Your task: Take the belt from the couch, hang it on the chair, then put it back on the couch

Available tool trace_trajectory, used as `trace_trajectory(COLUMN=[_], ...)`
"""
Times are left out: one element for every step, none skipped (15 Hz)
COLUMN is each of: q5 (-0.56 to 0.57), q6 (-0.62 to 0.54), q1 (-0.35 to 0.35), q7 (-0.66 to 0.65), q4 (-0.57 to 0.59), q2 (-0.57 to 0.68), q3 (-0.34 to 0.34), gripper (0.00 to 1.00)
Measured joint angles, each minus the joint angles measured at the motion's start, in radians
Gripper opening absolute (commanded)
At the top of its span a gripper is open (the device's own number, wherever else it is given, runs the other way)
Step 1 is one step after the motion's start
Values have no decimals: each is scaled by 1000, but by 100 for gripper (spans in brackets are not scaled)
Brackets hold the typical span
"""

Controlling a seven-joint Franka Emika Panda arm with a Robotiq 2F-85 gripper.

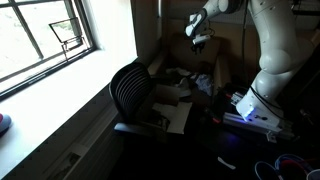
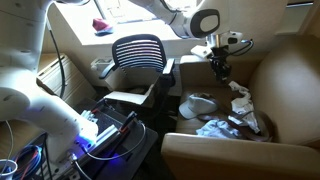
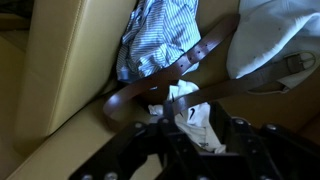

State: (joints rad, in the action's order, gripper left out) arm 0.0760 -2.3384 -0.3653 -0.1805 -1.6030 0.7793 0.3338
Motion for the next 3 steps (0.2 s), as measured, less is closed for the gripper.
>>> trace_trajectory(q5=[-4,-15,-26], q6=[2,22,44], q1=[0,-2,-5], q7=[4,25,45], q4=[1,2,3], q2=[-1,-5,-12], q3=[-4,-14,-26], gripper=[56,64,70])
